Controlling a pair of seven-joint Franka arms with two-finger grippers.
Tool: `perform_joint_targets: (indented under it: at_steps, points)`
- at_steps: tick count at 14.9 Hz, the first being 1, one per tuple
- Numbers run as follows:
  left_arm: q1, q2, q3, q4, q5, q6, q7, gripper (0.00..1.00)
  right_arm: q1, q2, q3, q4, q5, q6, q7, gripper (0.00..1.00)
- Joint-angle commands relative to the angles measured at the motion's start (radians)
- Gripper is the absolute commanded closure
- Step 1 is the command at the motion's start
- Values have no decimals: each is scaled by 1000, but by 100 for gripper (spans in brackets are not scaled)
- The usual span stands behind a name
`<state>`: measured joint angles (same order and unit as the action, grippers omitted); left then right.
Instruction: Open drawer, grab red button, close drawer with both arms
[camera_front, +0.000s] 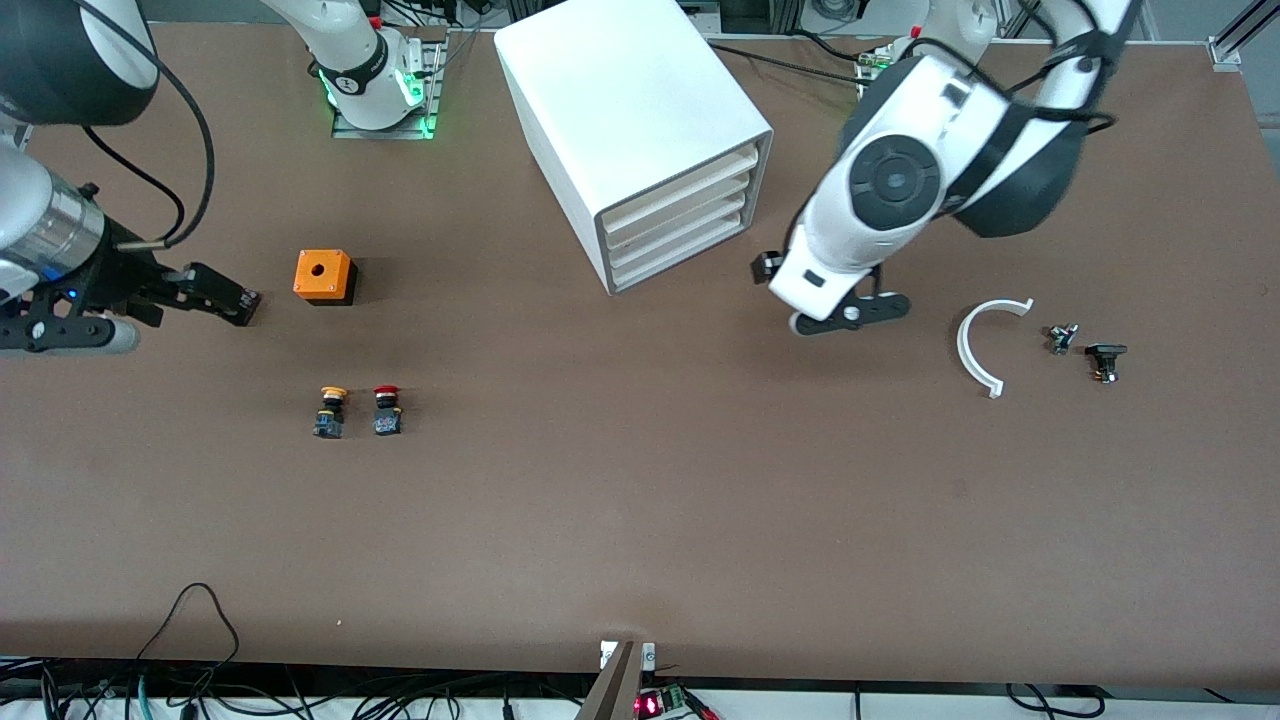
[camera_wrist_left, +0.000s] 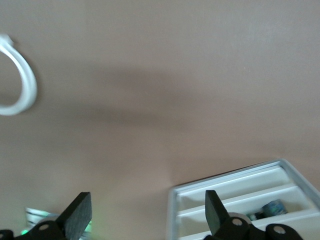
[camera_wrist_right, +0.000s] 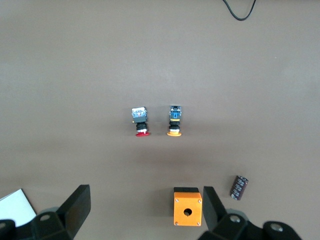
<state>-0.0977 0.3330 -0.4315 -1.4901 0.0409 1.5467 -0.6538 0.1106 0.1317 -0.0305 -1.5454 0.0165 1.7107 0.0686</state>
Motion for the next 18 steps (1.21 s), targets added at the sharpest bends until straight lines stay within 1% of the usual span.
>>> perform_joint_targets:
  at_steps: [1, 3, 4, 6, 7, 8, 9, 10, 11, 12, 13, 15, 18]
  points:
    - [96, 6, -9, 128, 30, -112, 275, 0, -2, -89, -5, -62, 0, -9, -19, 1]
    - [166, -2, -7, 165, 31, -137, 421, 0, -2, -127, -5, -88, 0, -19, -20, 1]
    - [185, -34, 6, 160, 25, -135, 486, 0, -2, -144, -5, -100, 0, -19, -20, 1]
    - [188, -75, 97, 148, 17, -126, 628, 0, -2, -182, -5, -146, 0, -10, -15, 1]
    - [179, -112, 144, 108, 10, -117, 687, 0, -2, -188, -5, -151, 0, -13, -18, 1]
    - [170, -168, 190, 38, 8, -61, 719, 0, -2, -188, -5, -147, 0, -17, -19, 1]
    - [167, -227, 209, -40, 10, 4, 730, 0, -2, -187, -5, -140, 2, -17, -15, 1]
    - [165, -286, 221, -112, 10, 41, 727, 0, -2, -178, -5, -124, 3, -17, -18, 1]
    - [164, -340, 232, -166, 10, 61, 717, 0, -2, -167, -5, -104, 5, -22, -13, 1]
    - [164, -368, 237, -194, 11, 72, 715, 0, -3, -164, -6, -96, 2, -35, -7, 1]
    - [153, -371, 258, -199, 14, 75, 717, 0, -3, -162, -6, -93, -1, -31, -9, 1]
    - [93, -374, 325, -199, 8, 76, 721, 0, -5, -150, -6, -70, -6, -39, -12, 1]
    - [93, -373, 343, -196, -16, 78, 731, 0, -3, -144, -6, -61, -9, -37, -12, 1]
